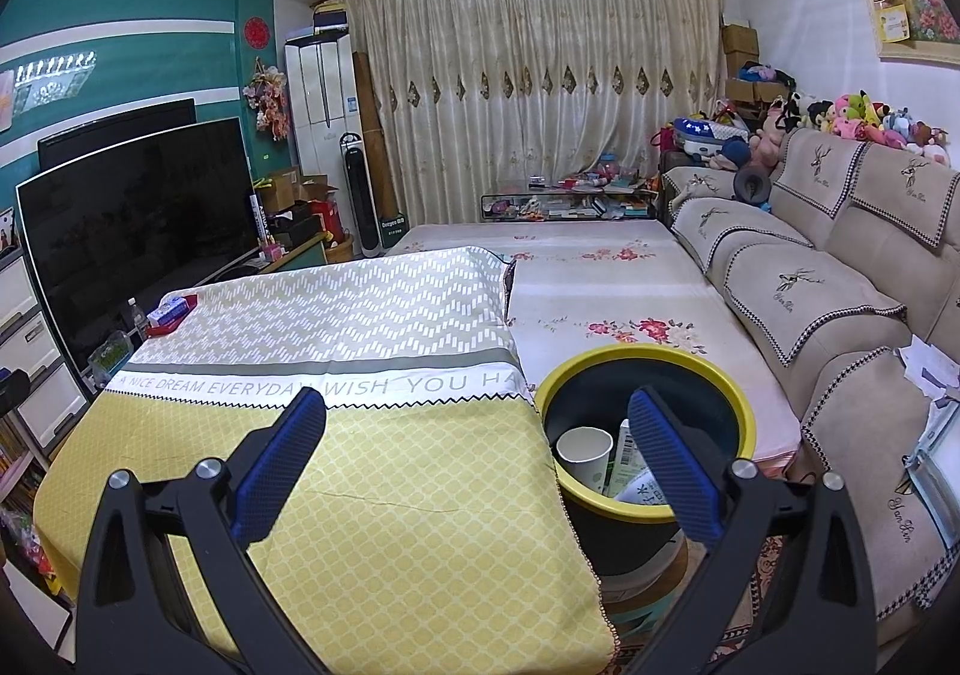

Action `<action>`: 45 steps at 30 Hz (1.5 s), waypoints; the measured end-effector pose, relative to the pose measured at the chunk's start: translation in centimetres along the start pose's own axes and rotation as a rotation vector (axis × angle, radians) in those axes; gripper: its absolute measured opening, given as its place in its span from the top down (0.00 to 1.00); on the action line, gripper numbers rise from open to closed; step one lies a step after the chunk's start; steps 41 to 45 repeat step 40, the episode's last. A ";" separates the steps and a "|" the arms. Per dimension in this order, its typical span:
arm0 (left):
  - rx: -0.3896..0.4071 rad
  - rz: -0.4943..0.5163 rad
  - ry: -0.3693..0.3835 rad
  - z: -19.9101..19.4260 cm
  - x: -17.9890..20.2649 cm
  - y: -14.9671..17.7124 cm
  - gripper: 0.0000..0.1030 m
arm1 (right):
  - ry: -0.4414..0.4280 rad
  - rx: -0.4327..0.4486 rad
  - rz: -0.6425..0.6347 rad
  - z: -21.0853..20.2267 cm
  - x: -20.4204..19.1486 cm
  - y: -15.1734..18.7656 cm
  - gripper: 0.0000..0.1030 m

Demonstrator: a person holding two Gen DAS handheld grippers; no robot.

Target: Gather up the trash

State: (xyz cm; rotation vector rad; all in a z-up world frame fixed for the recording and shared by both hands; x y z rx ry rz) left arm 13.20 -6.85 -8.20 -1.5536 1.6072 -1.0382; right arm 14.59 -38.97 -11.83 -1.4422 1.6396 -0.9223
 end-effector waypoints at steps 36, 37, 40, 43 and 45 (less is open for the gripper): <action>-0.095 0.007 0.026 6.0 -0.8 -1.3 0.05 | -0.087 -0.044 0.002 2.8 -1.6 -0.2 0.07; -0.111 0.013 0.016 7.2 -1.2 -1.6 0.05 | -0.112 -0.055 0.002 3.4 -2.0 -0.4 0.07; -0.171 0.024 -0.055 12.3 -3.3 -2.6 0.05 | -0.150 -0.086 -0.008 6.9 -4.0 -2.1 0.07; -0.171 0.024 -0.055 12.3 -3.3 -2.6 0.05 | -0.150 -0.086 -0.008 6.9 -4.0 -2.1 0.07; -0.171 0.024 -0.055 12.3 -3.3 -2.6 0.05 | -0.150 -0.086 -0.008 6.9 -4.0 -2.1 0.07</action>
Point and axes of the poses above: each gripper's, at about its wrist camera, not at the fingertips, and z roughly the way its jaws point, x to its right, y to its underside, the point moved 9 cm from there along z, roughly the way its jaws point, and after that the axes turned 1 degree about -z, right-handed, at the moved point
